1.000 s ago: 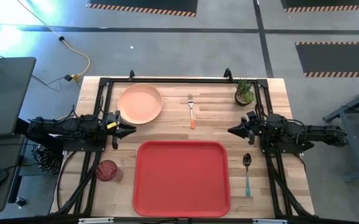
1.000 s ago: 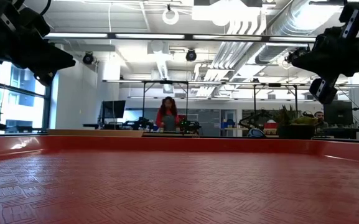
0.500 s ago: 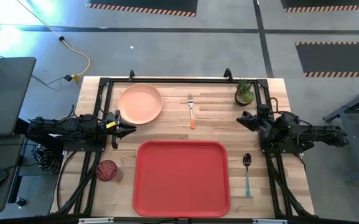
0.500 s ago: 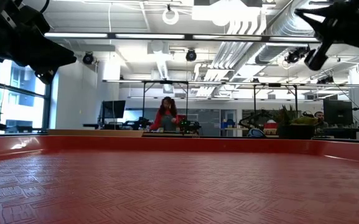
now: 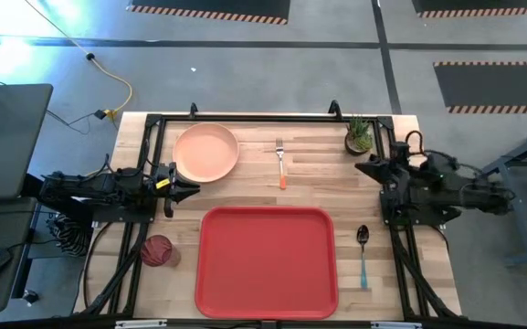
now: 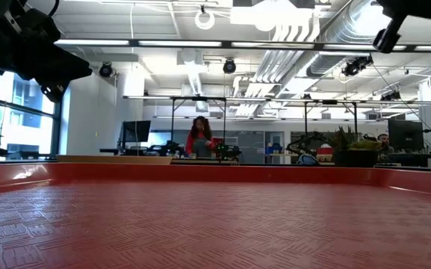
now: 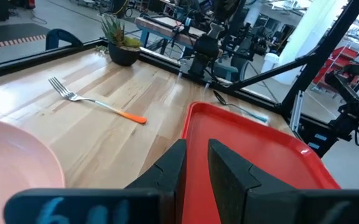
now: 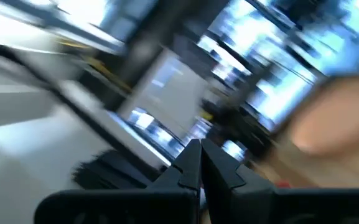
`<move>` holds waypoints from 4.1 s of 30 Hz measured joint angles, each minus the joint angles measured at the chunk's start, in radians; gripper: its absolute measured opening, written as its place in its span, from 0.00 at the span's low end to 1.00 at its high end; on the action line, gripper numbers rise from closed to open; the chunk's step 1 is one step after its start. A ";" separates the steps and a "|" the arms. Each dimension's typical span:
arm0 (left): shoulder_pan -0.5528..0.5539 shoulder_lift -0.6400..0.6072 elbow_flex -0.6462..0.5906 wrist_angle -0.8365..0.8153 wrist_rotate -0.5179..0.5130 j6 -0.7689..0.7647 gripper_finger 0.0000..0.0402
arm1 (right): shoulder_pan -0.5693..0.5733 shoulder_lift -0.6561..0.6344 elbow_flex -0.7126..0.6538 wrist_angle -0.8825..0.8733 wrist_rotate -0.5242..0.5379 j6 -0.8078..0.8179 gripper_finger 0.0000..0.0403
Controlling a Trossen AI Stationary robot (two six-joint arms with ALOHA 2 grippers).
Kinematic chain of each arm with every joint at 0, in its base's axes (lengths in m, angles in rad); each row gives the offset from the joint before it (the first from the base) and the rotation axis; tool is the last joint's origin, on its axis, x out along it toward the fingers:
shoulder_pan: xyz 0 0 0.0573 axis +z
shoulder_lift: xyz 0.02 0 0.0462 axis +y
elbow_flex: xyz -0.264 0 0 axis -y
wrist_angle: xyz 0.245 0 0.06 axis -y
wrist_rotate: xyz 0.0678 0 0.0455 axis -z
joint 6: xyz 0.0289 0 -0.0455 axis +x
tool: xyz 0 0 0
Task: Pick and place plate/cup/fork/spoon on tray
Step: Put the blue spoon on the red serving tray
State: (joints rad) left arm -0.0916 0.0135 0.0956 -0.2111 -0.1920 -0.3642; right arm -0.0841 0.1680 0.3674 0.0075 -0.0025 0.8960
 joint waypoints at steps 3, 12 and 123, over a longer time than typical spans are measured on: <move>0.000 0.000 0.000 0.000 -0.002 0.000 0.13 | 0.000 0.062 0.135 -0.282 0.033 0.097 0.00; 0.000 0.000 0.000 0.000 -0.002 -0.001 0.13 | 0.000 0.333 0.378 -0.706 -0.006 0.360 0.00; 0.000 0.000 0.000 0.000 -0.031 -0.003 0.13 | 0.805 1.293 0.305 -0.766 -0.167 1.172 0.35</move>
State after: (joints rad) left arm -0.0916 0.0139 0.0956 -0.2111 -0.2234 -0.3672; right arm 0.7208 1.4612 0.6725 -0.7589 -0.1696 2.0682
